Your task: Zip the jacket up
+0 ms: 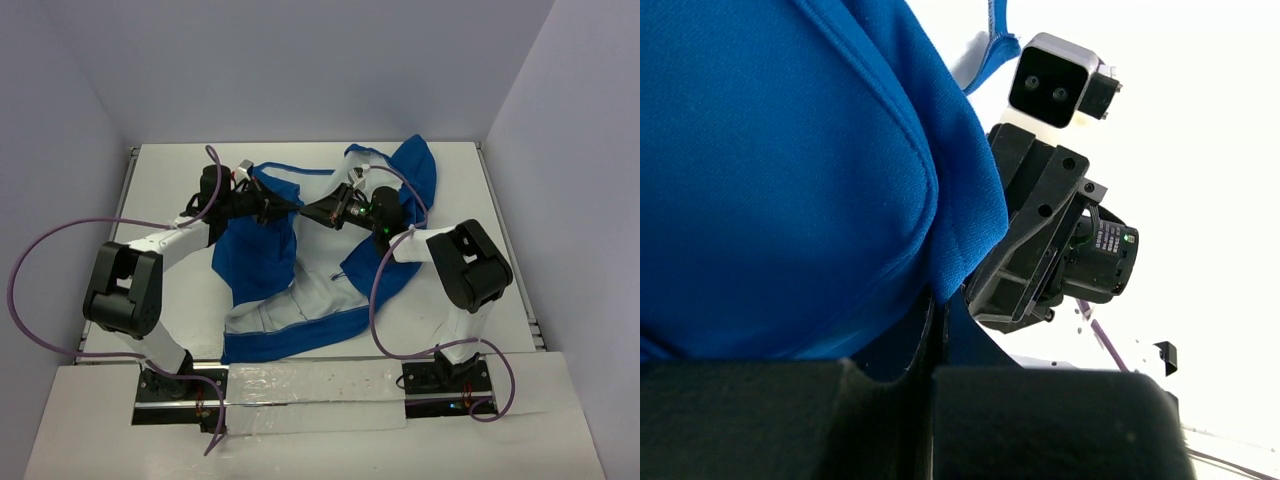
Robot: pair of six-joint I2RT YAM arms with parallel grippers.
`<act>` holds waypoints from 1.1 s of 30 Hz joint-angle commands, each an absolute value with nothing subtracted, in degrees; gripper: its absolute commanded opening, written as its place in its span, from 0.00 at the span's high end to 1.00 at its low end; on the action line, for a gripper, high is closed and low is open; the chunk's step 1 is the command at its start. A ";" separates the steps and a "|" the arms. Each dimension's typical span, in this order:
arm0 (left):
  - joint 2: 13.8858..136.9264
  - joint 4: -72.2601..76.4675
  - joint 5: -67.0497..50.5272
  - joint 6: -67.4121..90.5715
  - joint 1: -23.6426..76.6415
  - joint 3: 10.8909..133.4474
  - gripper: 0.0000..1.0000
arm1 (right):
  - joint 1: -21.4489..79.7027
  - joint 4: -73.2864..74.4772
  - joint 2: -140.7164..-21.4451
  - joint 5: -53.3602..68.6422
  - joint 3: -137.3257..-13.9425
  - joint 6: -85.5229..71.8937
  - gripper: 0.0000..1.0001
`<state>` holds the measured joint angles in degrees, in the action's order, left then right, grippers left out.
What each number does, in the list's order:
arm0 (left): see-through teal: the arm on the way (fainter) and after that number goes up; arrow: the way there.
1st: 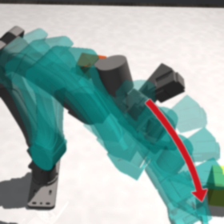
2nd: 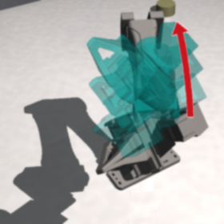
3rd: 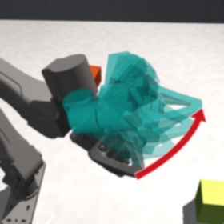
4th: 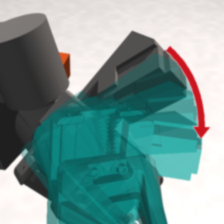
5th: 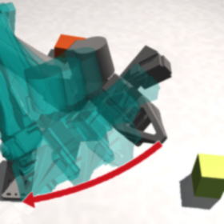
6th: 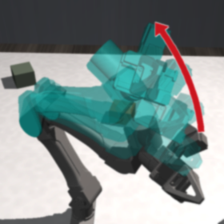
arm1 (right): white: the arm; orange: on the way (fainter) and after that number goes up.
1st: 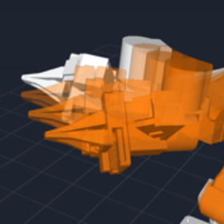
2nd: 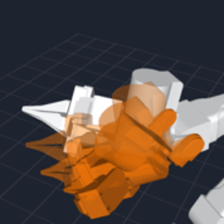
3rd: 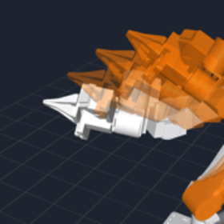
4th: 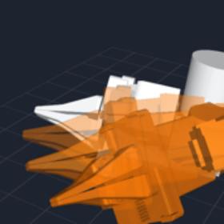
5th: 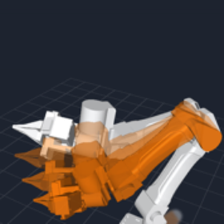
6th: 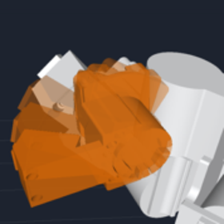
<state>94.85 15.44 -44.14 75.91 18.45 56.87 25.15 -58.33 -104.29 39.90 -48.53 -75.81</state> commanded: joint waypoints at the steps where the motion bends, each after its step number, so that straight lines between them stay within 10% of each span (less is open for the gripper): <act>1: 91.69 22.49 -48.24 78.80 18.43 55.47 0.76 | 24.95 -61.79 -102.81 39.12 -49.25 -74.60 1.00; 4: 91.06 23.39 -48.02 79.35 17.97 55.07 0.33 | 24.76 -61.84 -102.25 40.30 -48.42 -73.72 1.00; 8: 90.53 18.93 -47.73 76.05 16.54 56.59 0.11 | 24.18 -60.36 -100.95 43.43 -47.99 -71.57 1.00; 33: 98.38 7.30 -53.79 51.26 18.97 68.22 0.30 | 21.62 -60.29 -102.25 56.30 -54.51 -71.65 1.00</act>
<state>97.22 8.57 -52.71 56.13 17.33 65.01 21.87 -56.67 -103.68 53.87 -51.61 -70.62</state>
